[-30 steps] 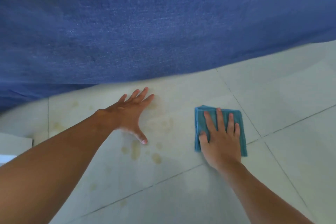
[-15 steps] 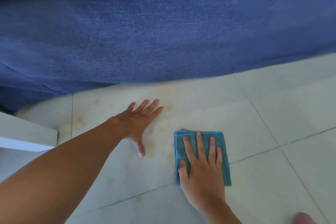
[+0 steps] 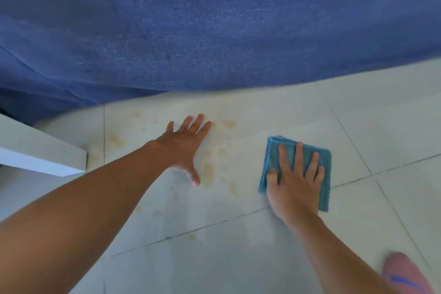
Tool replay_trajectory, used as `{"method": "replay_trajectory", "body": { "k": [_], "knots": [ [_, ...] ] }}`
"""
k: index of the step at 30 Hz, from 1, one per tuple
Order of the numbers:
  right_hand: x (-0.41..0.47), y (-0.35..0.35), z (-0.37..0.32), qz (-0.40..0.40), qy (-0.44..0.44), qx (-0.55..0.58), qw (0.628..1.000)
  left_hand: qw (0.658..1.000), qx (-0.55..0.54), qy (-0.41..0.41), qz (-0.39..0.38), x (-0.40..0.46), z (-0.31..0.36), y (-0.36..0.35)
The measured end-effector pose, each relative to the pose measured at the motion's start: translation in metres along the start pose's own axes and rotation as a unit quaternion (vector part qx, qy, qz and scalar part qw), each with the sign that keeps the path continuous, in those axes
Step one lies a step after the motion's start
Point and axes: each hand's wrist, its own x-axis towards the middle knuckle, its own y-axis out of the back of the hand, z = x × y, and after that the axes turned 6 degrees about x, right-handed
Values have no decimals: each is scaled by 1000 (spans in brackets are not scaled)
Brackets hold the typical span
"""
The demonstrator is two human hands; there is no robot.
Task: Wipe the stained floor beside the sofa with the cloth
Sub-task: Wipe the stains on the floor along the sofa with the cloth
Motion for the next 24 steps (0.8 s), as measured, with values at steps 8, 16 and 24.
{"method": "replay_trajectory", "body": {
  "k": [8, 16, 24],
  "knots": [
    [-59, -11, 32, -25, 240, -82, 967, 999, 11, 11, -45, 4, 3, 5],
    [-109, -23, 17, -59, 306, -55, 949, 999, 23, 6, -38, 2, 2, 2],
    [-121, -32, -18, -54, 309, -33, 949, 997, 29, -49, -58, -27, -27, -16]
  ]
}}
